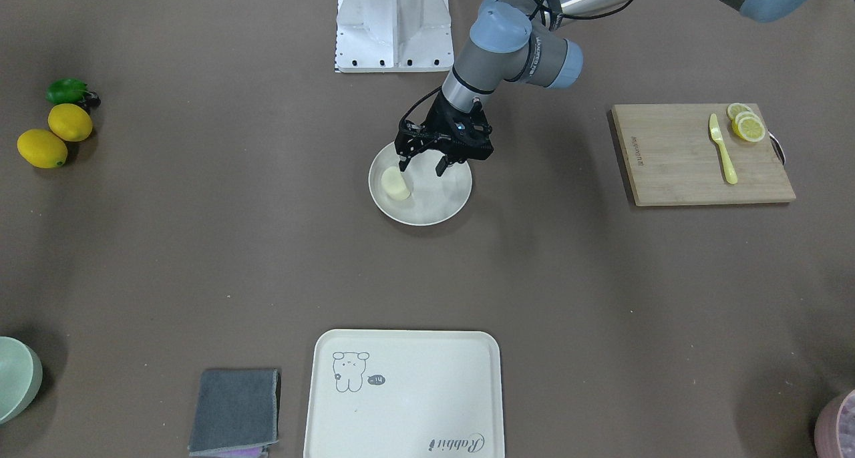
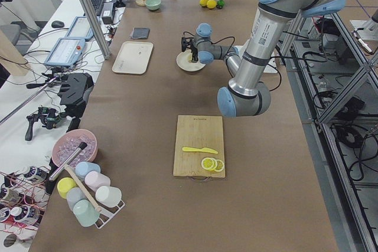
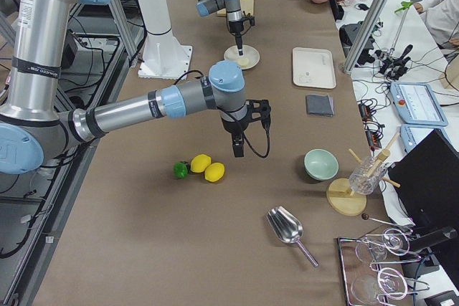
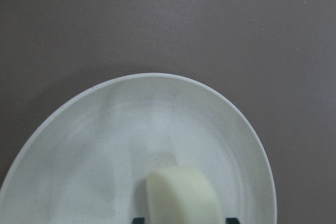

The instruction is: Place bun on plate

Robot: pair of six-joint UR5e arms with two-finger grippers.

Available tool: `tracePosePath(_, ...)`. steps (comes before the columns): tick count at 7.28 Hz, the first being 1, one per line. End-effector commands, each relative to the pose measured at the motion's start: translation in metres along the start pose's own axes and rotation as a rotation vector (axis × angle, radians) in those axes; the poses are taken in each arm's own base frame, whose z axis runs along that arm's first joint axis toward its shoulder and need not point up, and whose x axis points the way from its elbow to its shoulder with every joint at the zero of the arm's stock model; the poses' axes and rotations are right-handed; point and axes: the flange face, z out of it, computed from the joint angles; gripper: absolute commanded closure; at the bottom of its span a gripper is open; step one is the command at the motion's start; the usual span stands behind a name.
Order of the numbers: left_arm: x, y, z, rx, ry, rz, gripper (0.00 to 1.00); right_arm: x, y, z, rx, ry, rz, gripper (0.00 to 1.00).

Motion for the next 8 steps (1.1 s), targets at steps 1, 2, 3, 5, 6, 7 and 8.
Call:
tracePosePath(1, -0.004, -0.021, -0.015, 0.019, -0.040, -0.013, 0.02, 0.001, 0.001, 0.000, -0.002, -0.001, 0.002, 0.00)
tracePosePath(2, -0.010, -0.037, -0.040, 0.009, -0.115, -0.018, 0.02, 0.001, 0.001, 0.001, -0.003, -0.001, 0.003, 0.00)
tracePosePath(3, -0.027, -0.052, -0.081, -0.026, -0.206, 0.056, 0.02, 0.003, 0.001, 0.003, -0.006, 0.000, 0.006, 0.00)
tracePosePath(5, -0.076, -0.096, -0.143, -0.026, -0.391, 0.165, 0.02, 0.003, 0.001, 0.003, -0.007, 0.000, 0.007, 0.00)
tracePosePath(6, -0.111, -0.128, -0.174, -0.065, -0.459, 0.215, 0.02, 0.004, 0.001, 0.004, -0.009, 0.001, 0.009, 0.00)
tracePosePath(7, -0.166, -0.161, -0.209, -0.107, -0.501, 0.282, 0.02, 0.005, 0.001, 0.005, -0.011, 0.001, 0.011, 0.00)
tracePosePath(8, -0.221, -0.189, -0.244, -0.143, -0.512, 0.316, 0.02, 0.006, 0.001, 0.006, -0.012, 0.002, 0.012, 0.00)
